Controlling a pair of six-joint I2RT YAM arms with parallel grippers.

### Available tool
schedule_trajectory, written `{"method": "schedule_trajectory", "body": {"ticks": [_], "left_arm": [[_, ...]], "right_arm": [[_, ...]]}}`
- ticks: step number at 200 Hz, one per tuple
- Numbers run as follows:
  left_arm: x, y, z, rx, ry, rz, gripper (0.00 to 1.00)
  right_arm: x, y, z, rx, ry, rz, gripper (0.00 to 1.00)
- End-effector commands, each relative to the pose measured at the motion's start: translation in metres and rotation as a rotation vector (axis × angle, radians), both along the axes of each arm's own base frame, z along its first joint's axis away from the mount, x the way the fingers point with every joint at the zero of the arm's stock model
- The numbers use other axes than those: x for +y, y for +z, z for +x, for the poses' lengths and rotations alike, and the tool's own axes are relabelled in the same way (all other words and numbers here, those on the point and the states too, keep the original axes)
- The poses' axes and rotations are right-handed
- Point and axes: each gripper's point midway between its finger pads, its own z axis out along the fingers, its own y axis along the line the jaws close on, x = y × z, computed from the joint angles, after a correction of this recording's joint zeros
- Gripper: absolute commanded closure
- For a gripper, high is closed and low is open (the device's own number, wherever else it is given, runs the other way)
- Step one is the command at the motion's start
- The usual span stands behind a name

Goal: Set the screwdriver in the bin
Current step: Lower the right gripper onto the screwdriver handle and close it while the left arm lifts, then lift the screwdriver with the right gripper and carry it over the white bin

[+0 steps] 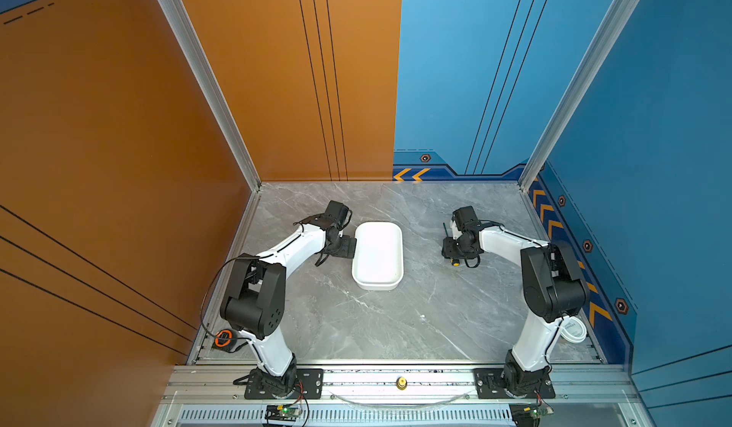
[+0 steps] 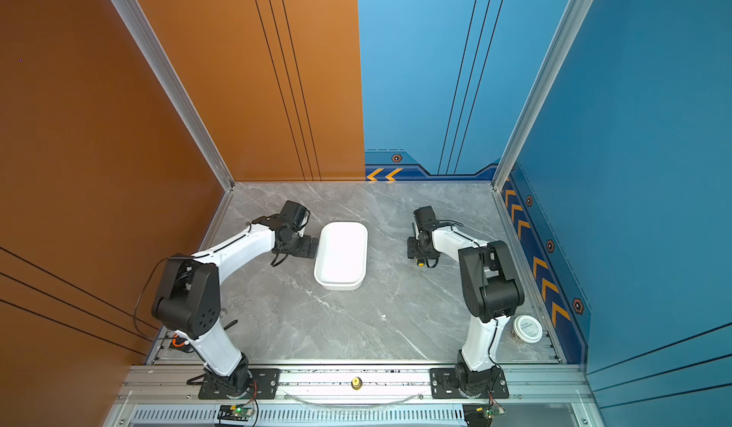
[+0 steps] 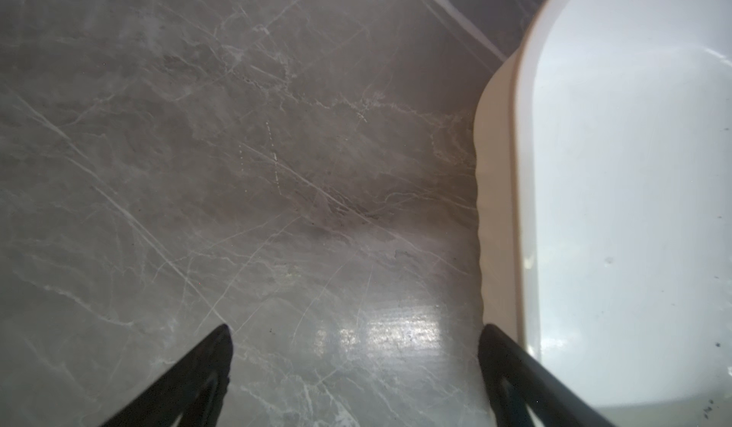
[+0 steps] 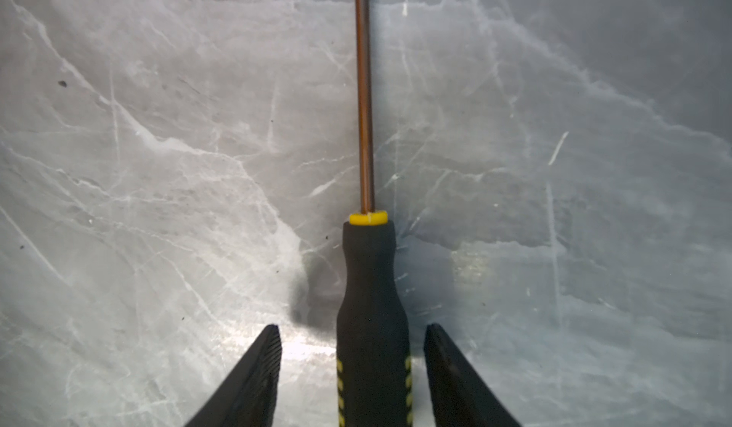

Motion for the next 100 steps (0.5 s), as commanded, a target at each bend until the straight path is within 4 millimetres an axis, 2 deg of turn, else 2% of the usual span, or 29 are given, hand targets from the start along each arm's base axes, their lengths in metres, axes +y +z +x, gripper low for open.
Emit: {"method": "schedule_trajectory", "body": {"ticks": [1, 46, 67, 76, 79, 82, 83, 100], "left_arm": [[0.005, 0.022, -0.007, -0.023, 0.001, -0.062, 0.02], [0.019, 0.041, -0.017, -0.063, 0.015, -0.169, 0.02], [0.030, 0.049, -0.018, -0.116, 0.053, -0.270, 0.02], [0.034, 0.054, -0.017, -0.149, 0.069, -0.312, 0.02], [0.036, 0.055, -0.017, -0.161, 0.077, -0.323, 0.02], [0.038, 0.060, -0.016, -0.178, 0.082, -0.335, 0.02], [0.039, 0.056, -0.018, -0.171, 0.087, -0.335, 0.02], [0.046, 0.058, -0.021, -0.208, 0.112, -0.365, 0.02]], "right_arm": [[-0.001, -0.003, -0.003, 0.029, -0.013, -0.032, 0.49], [-0.001, -0.007, -0.004, 0.048, -0.012, -0.038, 0.68], [-0.001, -0.007, -0.004, 0.054, -0.016, -0.039, 0.82], [-0.001, -0.006, -0.004, 0.055, -0.019, -0.036, 0.93], [-0.001, -0.006, -0.003, 0.052, -0.020, -0.035, 0.94], [0.000, -0.004, -0.003, 0.049, -0.023, -0.034, 0.99], [-0.001, -0.004, -0.003, 0.049, -0.025, -0.033, 1.00], [0.001, 0.005, -0.001, 0.035, -0.039, -0.008, 1.00]]}}
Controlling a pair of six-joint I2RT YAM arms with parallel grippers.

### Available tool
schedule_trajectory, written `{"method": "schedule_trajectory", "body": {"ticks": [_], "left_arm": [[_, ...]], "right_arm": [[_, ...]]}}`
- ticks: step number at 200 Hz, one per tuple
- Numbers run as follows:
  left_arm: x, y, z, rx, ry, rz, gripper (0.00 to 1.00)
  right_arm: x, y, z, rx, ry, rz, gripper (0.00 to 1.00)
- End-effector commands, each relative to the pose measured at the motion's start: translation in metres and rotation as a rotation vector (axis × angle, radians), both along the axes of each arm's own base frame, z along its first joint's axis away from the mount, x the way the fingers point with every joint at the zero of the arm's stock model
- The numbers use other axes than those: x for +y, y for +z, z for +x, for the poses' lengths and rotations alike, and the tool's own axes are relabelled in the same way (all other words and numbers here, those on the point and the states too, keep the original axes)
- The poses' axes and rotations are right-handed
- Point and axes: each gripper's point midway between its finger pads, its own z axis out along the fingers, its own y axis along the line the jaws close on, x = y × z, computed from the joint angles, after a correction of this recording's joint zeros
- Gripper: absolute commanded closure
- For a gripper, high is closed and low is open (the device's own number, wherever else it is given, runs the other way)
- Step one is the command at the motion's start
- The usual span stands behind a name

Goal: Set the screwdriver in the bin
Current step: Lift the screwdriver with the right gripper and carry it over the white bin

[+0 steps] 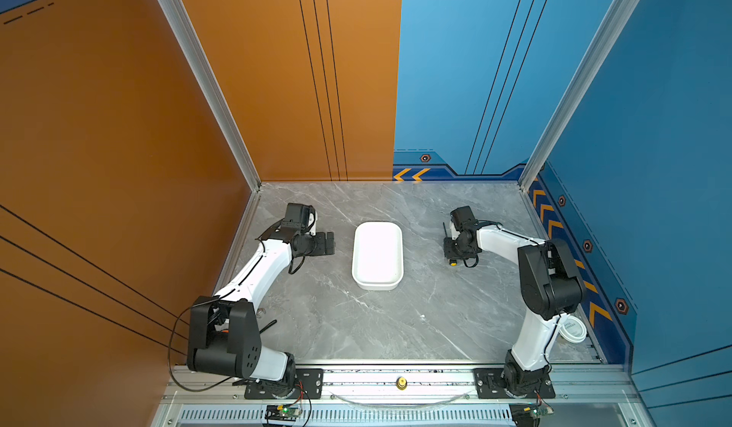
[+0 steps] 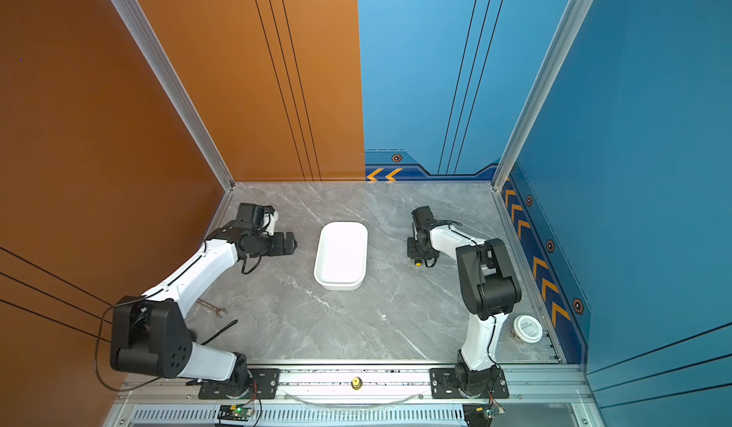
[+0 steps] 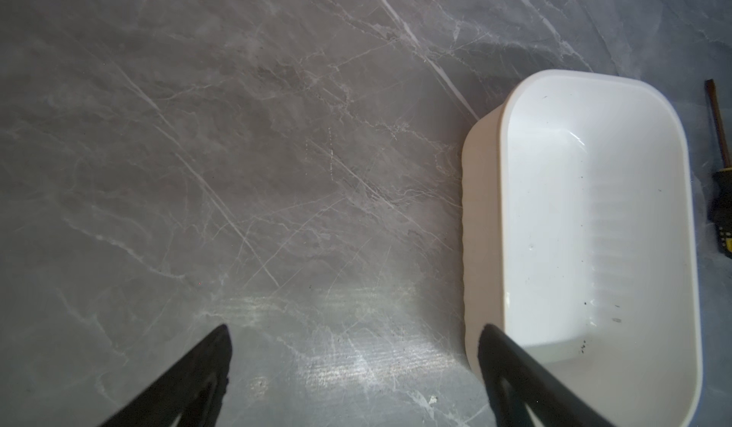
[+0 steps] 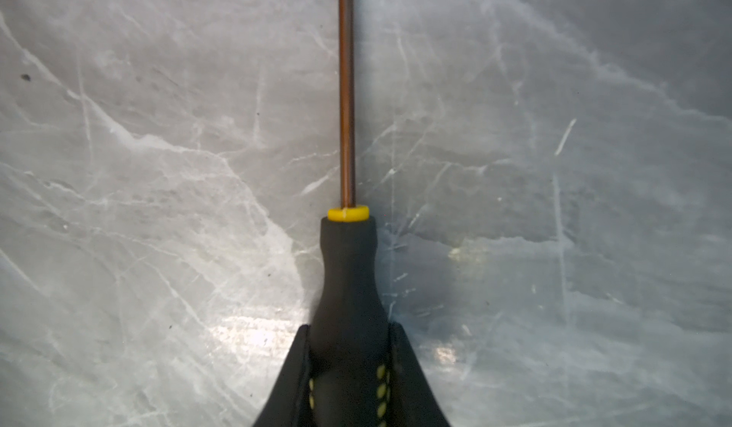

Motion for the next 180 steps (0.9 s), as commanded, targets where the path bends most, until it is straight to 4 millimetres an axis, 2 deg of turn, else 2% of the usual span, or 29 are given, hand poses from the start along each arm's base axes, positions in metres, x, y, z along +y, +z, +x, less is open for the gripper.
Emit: {"method": "schedule_trajectory", "body": {"ticks": [1, 26, 57, 81, 103, 123, 150, 180], "left_arm": [[-0.004, 0.014, 0.002, -0.085, -0.001, -0.107, 0.02], [-0.002, 0.018, 0.003, -0.121, -0.001, -0.105, 0.02], [-0.005, 0.018, 0.010, -0.170, -0.016, -0.144, 0.02], [-0.013, 0.021, 0.021, -0.240, -0.039, -0.249, 0.02], [-0.016, 0.020, 0.027, -0.261, -0.043, -0.340, 0.02], [-0.022, 0.017, 0.029, -0.249, -0.067, -0.396, 0.02], [-0.033, 0.015, 0.031, -0.241, -0.104, -0.474, 0.02], [-0.040, 0.011, 0.034, -0.234, -0.115, -0.535, 0.02]], "right_arm": [[0.001, 0.009, 0.000, 0.006, -0.022, 0.010, 1.00], [0.007, 0.035, 0.002, -0.029, -0.051, 0.061, 1.00], [0.015, 0.086, -0.001, -0.089, -0.138, 0.159, 1.00], [0.026, 0.125, -0.008, -0.127, -0.176, 0.223, 1.00], [0.054, 0.167, -0.019, -0.192, -0.133, 0.259, 1.00], [0.087, 0.197, -0.030, -0.236, -0.096, 0.294, 1.00], [0.127, 0.207, -0.041, -0.235, -0.113, 0.364, 1.00], [0.160, 0.189, -0.044, -0.243, -0.148, 0.348, 1.00]]}}
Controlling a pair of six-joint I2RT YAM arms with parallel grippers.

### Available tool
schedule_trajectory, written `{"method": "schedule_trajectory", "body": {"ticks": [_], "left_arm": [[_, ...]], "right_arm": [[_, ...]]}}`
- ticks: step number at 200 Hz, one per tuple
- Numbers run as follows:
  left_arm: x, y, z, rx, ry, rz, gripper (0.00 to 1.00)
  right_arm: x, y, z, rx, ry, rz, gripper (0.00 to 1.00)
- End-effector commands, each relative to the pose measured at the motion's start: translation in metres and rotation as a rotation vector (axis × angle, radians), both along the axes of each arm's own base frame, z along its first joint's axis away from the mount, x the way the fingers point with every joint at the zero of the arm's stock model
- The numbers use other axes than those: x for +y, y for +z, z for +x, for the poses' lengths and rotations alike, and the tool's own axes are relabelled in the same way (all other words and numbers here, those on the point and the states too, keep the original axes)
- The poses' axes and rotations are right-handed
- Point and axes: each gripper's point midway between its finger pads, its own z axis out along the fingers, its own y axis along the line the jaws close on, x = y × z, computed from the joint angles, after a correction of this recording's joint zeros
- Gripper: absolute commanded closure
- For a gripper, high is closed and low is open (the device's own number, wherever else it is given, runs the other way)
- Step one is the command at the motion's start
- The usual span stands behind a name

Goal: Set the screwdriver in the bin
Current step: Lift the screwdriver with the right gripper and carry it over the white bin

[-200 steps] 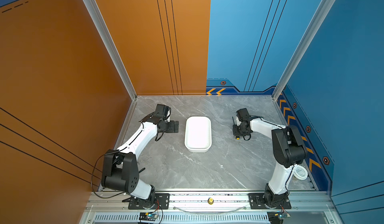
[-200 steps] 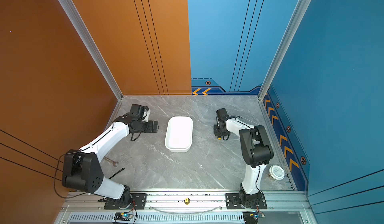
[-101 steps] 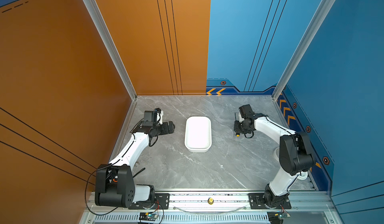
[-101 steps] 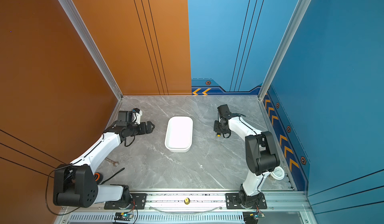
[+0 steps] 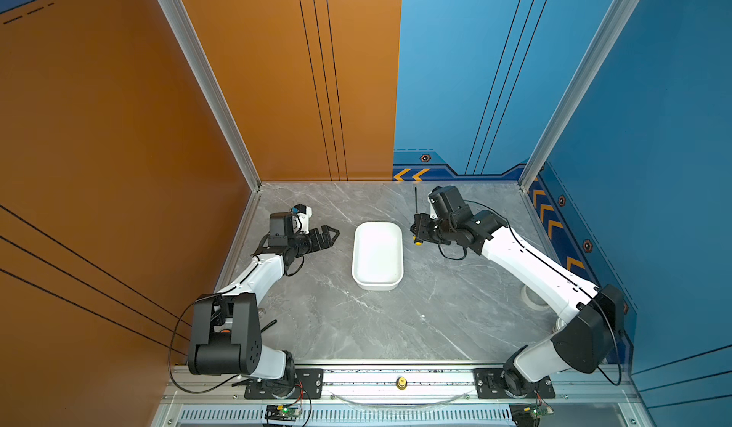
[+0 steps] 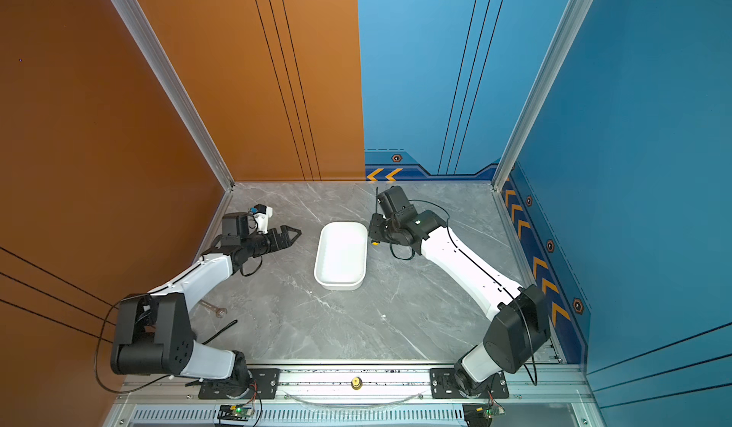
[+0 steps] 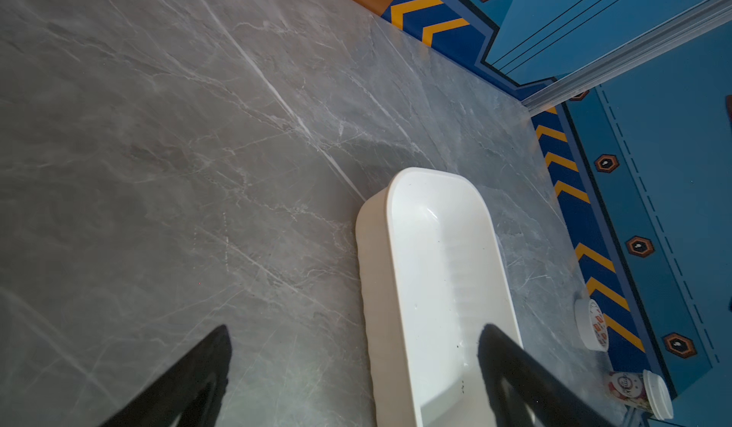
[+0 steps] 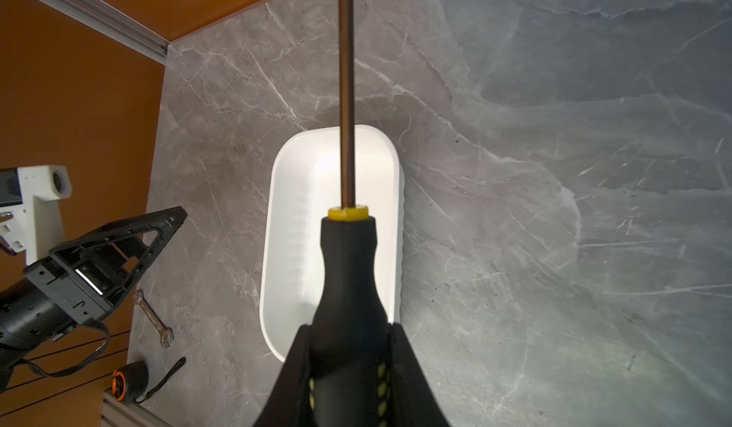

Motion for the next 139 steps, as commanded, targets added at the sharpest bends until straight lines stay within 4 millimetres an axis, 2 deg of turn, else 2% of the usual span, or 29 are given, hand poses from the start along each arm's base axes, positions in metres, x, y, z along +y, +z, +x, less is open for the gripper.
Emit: {"method": "schedule_trajectory", "body": {"ticks": [1, 15, 18, 24, 71, 111, 139], "left_arm": [[-0.012, 0.001, 0.000, -0.009, -0.050, -0.093, 0.02], [-0.013, -0.002, 0.001, -0.002, -0.052, -0.102, 0.02], [-0.013, -0.003, 0.001, -0.001, -0.052, -0.102, 0.02], [-0.013, -0.003, 0.001, 0.000, -0.051, -0.102, 0.02], [-0.010, -0.006, 0.000, 0.003, -0.039, -0.091, 0.02], [-0.011, -0.010, -0.001, 0.010, -0.045, -0.090, 0.02], [-0.010, -0.012, -0.001, 0.013, -0.044, -0.088, 0.02]], "right_arm": [[0.011, -0.017, 0.005, 0.026, -0.120, -0.011, 1.00], [0.017, -0.032, 0.010, 0.045, -0.148, -0.027, 1.00], [0.028, -0.035, 0.004, 0.049, -0.126, -0.028, 1.00], [0.034, -0.042, 0.004, 0.061, -0.125, -0.033, 1.00], [0.069, -0.088, 0.007, 0.121, -0.122, -0.093, 1.00], [0.091, -0.113, 0.007, 0.146, -0.099, -0.129, 1.00], [0.099, -0.126, 0.007, 0.164, -0.091, -0.145, 1.00]]}}
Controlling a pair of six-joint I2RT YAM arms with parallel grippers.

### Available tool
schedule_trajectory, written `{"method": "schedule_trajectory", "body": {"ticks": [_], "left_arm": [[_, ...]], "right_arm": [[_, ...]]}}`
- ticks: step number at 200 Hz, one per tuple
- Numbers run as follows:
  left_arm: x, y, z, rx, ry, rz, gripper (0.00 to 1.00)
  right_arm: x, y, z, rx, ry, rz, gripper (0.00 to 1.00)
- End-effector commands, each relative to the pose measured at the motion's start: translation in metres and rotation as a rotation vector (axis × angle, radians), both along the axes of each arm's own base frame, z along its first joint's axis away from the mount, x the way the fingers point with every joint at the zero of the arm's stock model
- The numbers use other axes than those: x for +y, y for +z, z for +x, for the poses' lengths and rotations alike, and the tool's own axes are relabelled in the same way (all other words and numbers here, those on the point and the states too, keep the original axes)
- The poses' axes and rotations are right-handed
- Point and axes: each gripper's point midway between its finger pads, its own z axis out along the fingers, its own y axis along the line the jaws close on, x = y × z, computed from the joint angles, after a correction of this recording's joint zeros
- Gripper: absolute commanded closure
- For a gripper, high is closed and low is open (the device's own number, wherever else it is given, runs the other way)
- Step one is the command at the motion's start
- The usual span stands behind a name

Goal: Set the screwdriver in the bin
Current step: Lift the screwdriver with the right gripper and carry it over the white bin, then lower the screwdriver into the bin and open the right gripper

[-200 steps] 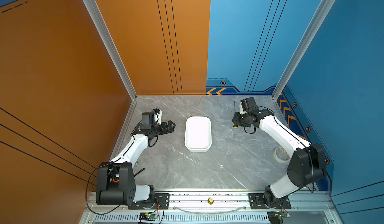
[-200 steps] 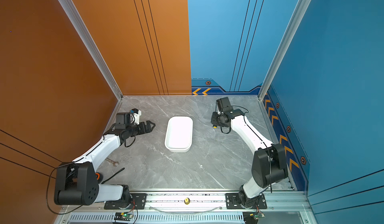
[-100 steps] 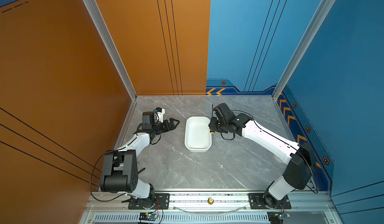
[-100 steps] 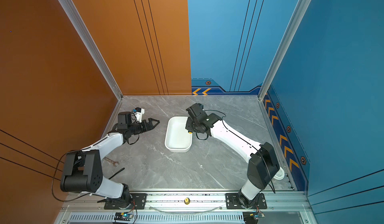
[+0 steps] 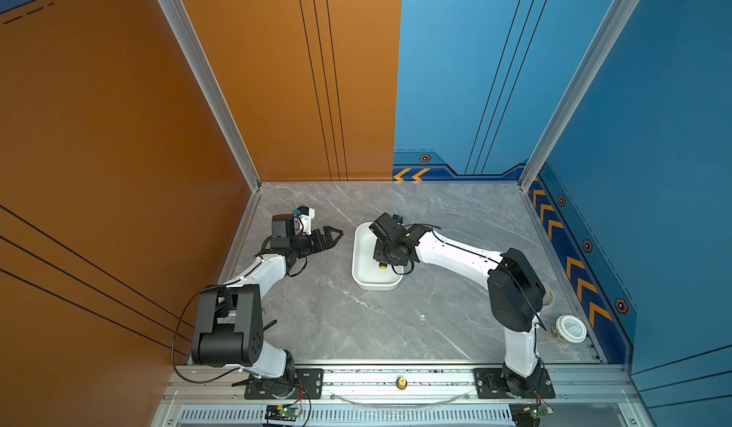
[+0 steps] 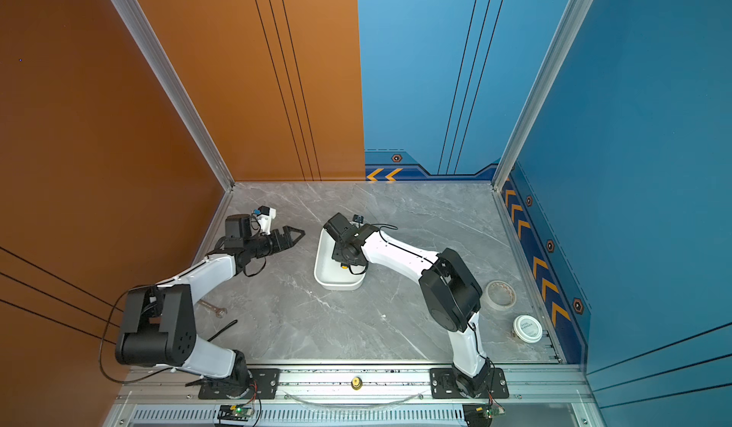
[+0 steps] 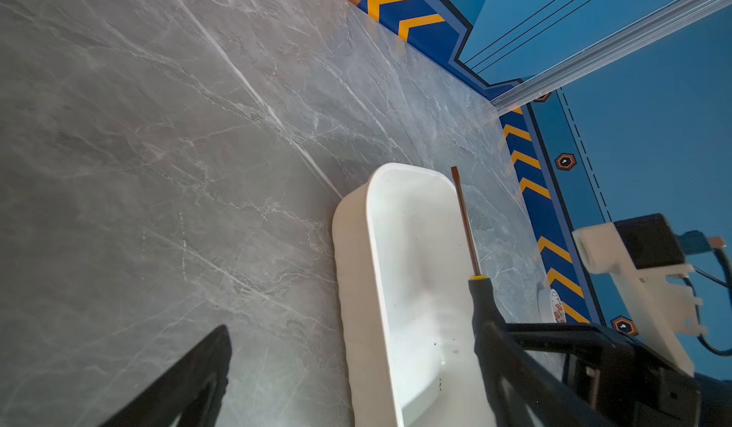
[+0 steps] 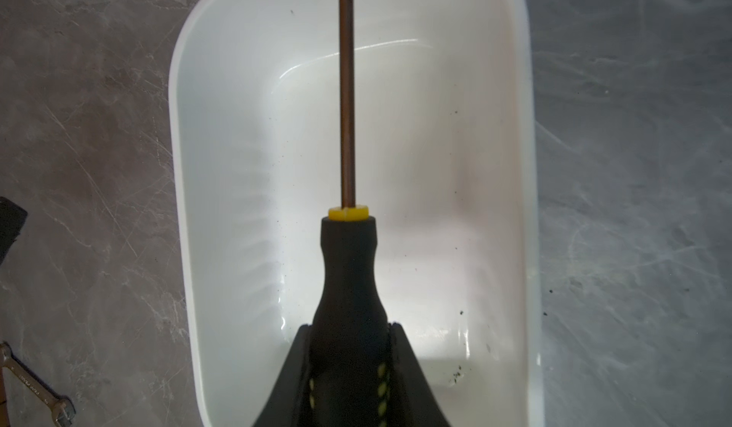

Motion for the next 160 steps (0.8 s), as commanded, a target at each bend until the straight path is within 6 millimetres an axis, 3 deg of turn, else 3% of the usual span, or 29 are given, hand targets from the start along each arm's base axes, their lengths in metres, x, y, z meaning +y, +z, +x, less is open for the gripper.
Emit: {"method": "schedule_trajectory", "body": {"ticks": [1, 45, 63, 66, 71, 160], "left_arm": [[0.000, -0.005, -0.003, 0.004, -0.011, -0.011, 0.02], [0.002, -0.008, -0.004, 0.012, -0.008, 0.001, 0.02], [0.003, -0.009, -0.004, 0.012, -0.006, 0.001, 0.02], [0.003, -0.008, -0.003, 0.012, -0.006, 0.001, 0.02], [0.003, -0.008, -0.003, 0.013, -0.006, 0.001, 0.02], [0.005, -0.010, -0.004, 0.018, -0.001, 0.012, 0.02]], "right_arm": [[0.007, 0.001, 0.009, -0.027, -0.030, -0.005, 1.00], [0.013, -0.017, 0.008, -0.001, -0.019, -0.040, 1.00], [0.015, -0.014, 0.008, -0.005, -0.021, -0.036, 1.00], [0.014, -0.026, 0.008, 0.010, -0.022, -0.055, 1.00], [0.014, -0.029, 0.008, 0.013, -0.023, -0.061, 1.00], [0.010, -0.047, 0.002, 0.050, -0.025, -0.098, 1.00]]}}
